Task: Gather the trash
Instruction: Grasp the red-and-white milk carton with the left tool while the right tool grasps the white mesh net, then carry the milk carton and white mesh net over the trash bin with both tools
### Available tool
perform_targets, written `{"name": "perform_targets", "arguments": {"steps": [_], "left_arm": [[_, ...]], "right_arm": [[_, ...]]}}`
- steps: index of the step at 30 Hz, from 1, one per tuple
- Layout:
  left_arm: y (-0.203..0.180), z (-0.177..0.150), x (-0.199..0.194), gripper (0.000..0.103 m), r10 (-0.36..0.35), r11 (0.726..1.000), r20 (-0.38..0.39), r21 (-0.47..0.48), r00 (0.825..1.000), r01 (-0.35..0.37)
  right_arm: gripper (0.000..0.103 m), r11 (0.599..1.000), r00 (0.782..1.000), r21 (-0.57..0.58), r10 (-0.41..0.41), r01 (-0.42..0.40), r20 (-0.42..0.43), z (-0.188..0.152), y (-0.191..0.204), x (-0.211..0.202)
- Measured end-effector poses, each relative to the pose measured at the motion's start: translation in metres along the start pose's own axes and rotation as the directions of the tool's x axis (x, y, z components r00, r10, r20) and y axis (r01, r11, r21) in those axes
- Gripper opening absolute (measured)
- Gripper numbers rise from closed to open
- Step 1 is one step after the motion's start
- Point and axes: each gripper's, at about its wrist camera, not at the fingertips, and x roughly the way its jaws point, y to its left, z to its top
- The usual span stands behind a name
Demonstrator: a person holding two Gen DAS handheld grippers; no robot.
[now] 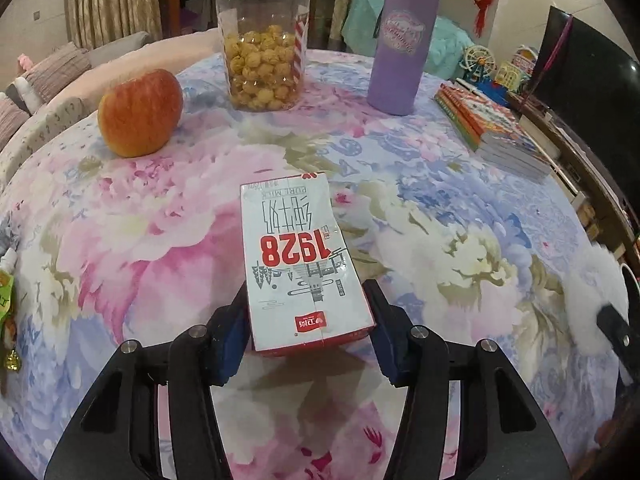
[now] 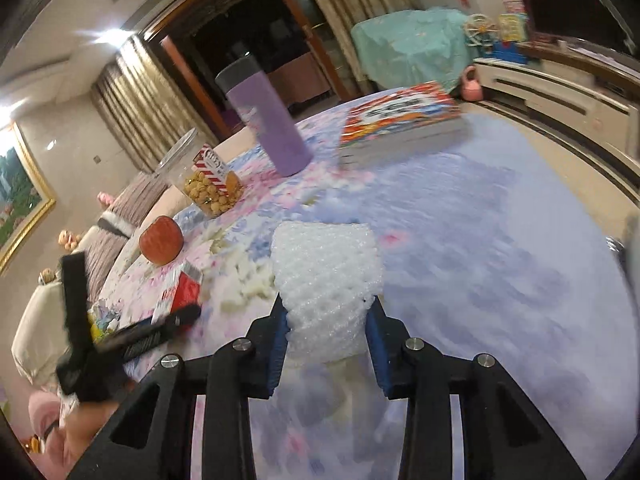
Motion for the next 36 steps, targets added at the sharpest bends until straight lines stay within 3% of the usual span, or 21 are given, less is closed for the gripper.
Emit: {"name": "perform_targets", "arguments": {"steps": [6,11,15,20,36], "left_arm": [[-0.030,-0.030,-0.027,0.052,-0.130,0.989,-0.005,0.072,0.992,0.130],[-0.074,-0.062,-0.054,0.052,-0.257,0.949,-0.041,0.177,0.965,0.260],[-0.101,-0.079,-0.072,0.052,-0.309,0.916,-0.046,0.256,0.950,0.310],[-0.124,-0.089,-0.087,0.052,-0.338,0.887,-0.051,0.316,0.940,0.336],[-0.171,-0.106,-0.114,0.052,-0.366,0.842,-0.050,0.408,0.929,0.354]], "right_arm": [[0.036,0.999,0.999,0.047,-0.024,0.022,0.046,-0.023,-0.019,-0.042],[0.036,0.998,0.996,0.064,-0.031,0.026,0.078,-0.035,-0.022,-0.065],[0.036,0.997,0.993,0.060,-0.044,0.038,0.105,-0.043,-0.024,-0.087],[0.036,0.996,0.990,0.066,-0.061,0.053,0.126,-0.052,-0.029,-0.110],[0.037,0.992,0.978,0.074,-0.112,0.100,0.178,-0.070,-0.049,-0.159]]}}
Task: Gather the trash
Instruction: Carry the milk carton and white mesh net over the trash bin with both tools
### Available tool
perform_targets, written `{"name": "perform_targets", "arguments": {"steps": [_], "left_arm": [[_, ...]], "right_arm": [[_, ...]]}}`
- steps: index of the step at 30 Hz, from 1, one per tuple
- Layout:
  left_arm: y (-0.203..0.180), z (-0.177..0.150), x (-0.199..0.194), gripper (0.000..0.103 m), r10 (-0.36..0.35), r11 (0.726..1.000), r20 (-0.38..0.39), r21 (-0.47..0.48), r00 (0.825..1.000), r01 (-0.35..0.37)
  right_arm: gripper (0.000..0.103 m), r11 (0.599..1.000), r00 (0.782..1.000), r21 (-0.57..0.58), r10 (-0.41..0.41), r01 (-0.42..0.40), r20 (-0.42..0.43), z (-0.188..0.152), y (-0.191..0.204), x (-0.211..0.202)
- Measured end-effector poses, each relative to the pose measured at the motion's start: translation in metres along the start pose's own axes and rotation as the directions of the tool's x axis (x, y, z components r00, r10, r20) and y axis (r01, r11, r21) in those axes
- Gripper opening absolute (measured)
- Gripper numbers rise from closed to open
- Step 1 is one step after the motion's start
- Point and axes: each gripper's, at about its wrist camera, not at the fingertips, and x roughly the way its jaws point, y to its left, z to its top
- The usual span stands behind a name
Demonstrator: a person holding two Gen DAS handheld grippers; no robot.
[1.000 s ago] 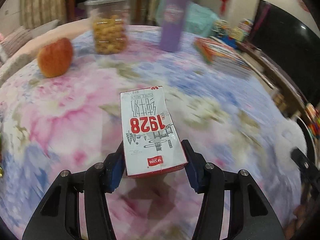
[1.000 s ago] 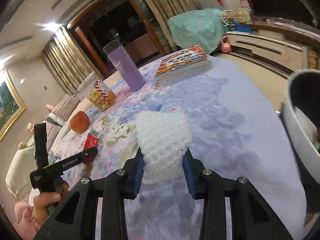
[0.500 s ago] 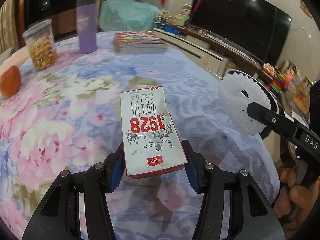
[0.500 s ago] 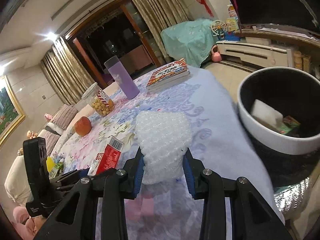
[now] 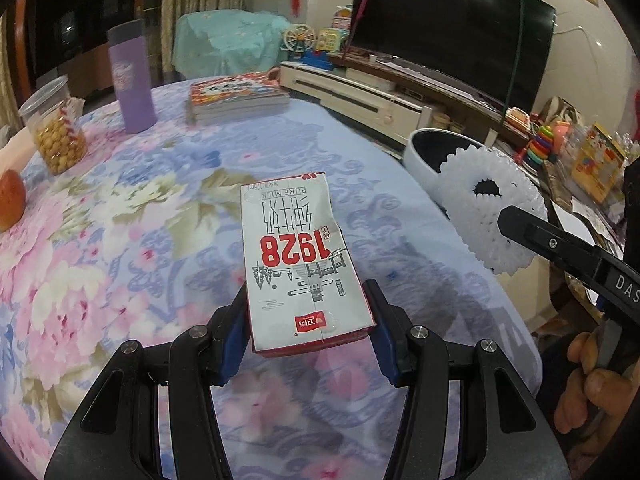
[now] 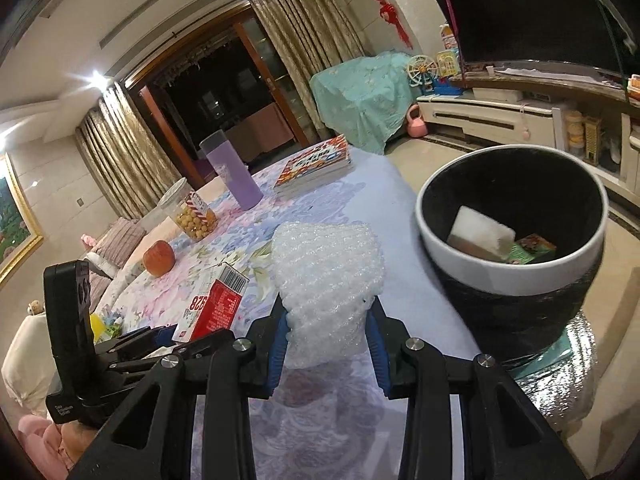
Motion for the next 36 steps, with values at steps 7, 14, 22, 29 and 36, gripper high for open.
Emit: {"name": "perform_targets", "arguments": {"steps": [7,14,22,29,36], "left_arm": [[-0.029,0.015,0.006,0.052,-0.040,0.998,0.010,0.050,0.999,0.039],[-0.049,0.026,0.015,0.052,-0.068,0.995,0.007,0.080,0.998,0.067],[-0.060,0.037,0.020,0.052,-0.078,0.991,0.011,0.108,0.997,0.076],[-0.069,0.044,0.025,0.052,-0.091,0.988,0.010,0.130,0.996,0.089],[-0.080,0.053,0.029,0.052,-0.106,0.983,0.011,0.155,0.994,0.103]], "right_arm": [[0.037,0.999,0.999,0.016,-0.031,0.030,0.033,0.008,-0.021,-0.016],[0.037,0.997,0.996,0.039,-0.067,0.065,0.051,0.016,-0.041,-0.021],[0.037,0.994,0.993,0.054,-0.096,0.092,0.071,0.025,-0.059,-0.029],[0.037,0.992,0.989,0.058,-0.120,0.115,0.084,0.031,-0.070,-0.035],[0.037,0.990,0.987,0.069,-0.131,0.125,0.089,0.035,-0.078,-0.037]]}}
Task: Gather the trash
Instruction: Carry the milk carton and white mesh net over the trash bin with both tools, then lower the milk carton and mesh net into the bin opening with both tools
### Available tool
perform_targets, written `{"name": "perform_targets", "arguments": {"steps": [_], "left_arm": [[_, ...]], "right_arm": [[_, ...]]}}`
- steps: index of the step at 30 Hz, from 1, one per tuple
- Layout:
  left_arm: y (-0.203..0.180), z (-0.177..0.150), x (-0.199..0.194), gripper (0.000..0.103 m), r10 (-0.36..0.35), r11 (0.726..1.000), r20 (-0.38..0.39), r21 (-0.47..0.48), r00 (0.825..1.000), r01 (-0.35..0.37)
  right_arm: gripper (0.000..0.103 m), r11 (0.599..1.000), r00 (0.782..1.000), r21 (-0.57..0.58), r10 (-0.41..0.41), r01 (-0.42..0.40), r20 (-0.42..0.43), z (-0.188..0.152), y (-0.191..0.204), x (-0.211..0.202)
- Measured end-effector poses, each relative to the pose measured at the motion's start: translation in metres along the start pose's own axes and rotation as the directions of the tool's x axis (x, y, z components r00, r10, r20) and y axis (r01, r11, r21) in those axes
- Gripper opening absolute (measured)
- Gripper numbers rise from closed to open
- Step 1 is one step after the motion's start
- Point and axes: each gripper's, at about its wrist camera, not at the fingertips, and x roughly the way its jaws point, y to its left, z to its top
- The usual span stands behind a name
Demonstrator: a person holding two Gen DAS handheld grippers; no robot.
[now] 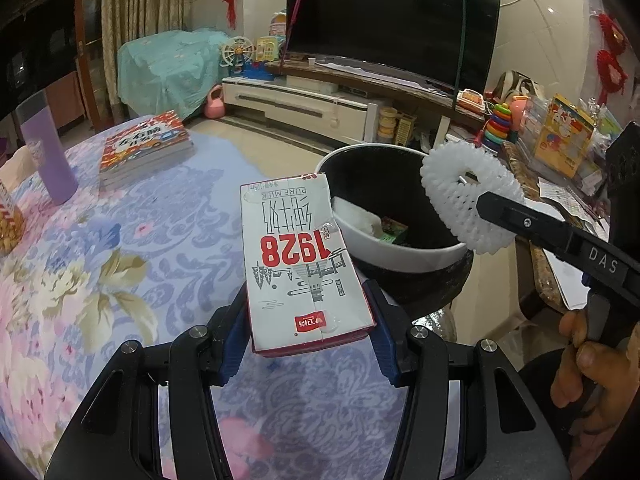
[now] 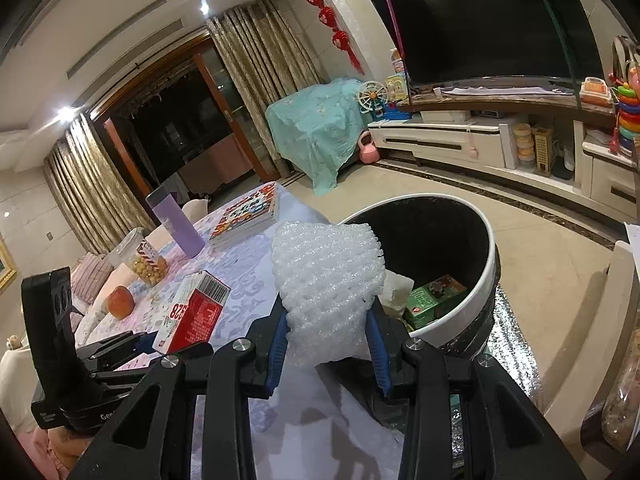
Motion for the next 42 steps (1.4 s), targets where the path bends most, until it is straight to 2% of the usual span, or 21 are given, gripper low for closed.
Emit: {"name": "perform_targets", "arguments": {"steps": [24,42], "left_arm": [[-0.033,0.031,0.012,0.052,-0.043,0.997,-0.002,0.061,0.999,0.043],[-0.051,0.056,0.042,0.052,-0.059,0.995,-0.041,0.082,0.997,0.062]], "right_arm": [[0.037,0.999,0.999,0.013,-0.032,0.032,0.003,0.011,-0.019,-0.003],[0.038,0.998,0.998,-0.001,-0.056,0.056,-0.008,0.030,-0.025,0.006]]}}
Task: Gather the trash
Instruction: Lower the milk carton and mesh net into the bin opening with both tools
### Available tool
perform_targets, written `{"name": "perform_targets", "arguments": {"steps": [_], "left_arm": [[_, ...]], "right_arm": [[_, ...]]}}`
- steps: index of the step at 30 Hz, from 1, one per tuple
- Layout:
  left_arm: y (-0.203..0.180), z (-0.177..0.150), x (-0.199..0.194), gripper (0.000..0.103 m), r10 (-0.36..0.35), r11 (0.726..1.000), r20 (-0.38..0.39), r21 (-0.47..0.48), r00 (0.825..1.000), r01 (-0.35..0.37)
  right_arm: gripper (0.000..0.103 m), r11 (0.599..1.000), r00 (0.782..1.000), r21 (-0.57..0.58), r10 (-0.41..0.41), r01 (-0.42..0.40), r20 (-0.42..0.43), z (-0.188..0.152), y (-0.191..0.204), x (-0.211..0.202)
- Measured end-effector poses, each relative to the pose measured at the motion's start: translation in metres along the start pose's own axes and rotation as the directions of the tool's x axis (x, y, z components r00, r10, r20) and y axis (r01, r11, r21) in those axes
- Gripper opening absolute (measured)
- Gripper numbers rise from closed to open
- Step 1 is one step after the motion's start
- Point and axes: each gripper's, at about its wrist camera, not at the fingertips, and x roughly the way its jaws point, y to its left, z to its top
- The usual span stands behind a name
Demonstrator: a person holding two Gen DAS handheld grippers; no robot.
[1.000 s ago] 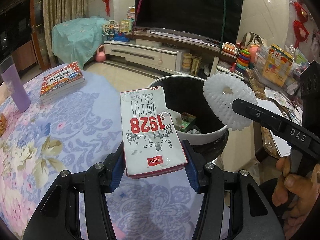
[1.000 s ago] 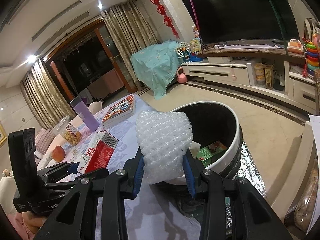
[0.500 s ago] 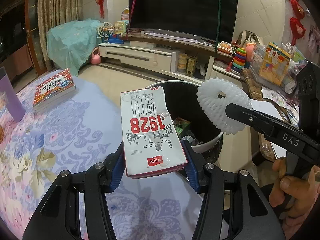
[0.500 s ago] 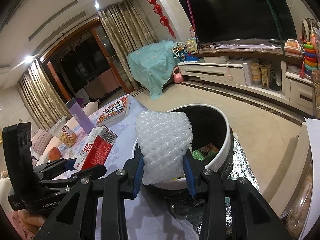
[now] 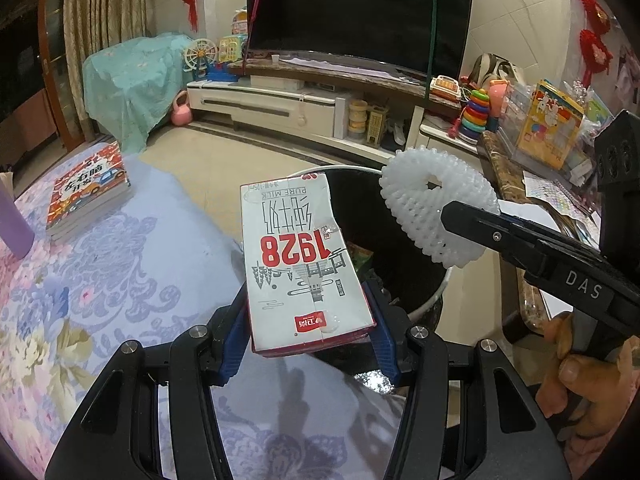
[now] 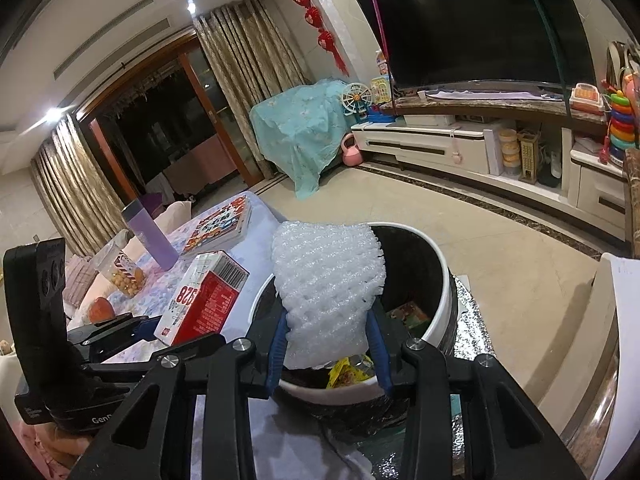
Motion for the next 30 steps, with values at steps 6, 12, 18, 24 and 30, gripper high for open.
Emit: {"name": "perform_targets", "arguments": {"steps": [6,12,18,24,30], "left_arm": [[-0.001,0.005,0.013,0.052,-0.009,1.000,-0.028,-0.004,1.000,0.009],[-0.006,0.013,0.024,0.052,-0.004,1.000,-0.048,0.006,0.999,0.005],[-0.005,0.017,0.035,0.052,0.005,1.000,-0.070,0.010,0.998,-0.005],[-0.005,0.020,0.043,0.052,0.014,1.000,-0.085,0.021,0.996,-0.012],[-0.005,0.023,0.049,0.052,0.019,0.999,-0.099,0.028,0.995,-0.016]], "right_arm": [[0.038,1.000,1.000,0.000,-0.008,0.008,-0.021,0.005,-0.001,0.005],[0.039,1.000,0.998,0.008,-0.025,0.026,-0.049,0.010,-0.006,0.013],[0.039,0.999,0.997,0.027,-0.020,0.022,-0.070,0.018,-0.017,0.019],[0.040,0.999,0.996,0.027,-0.020,0.022,-0.088,0.027,-0.022,0.027],[0.040,1.000,0.993,0.018,-0.021,0.023,-0.113,0.029,-0.022,0.035]]}}
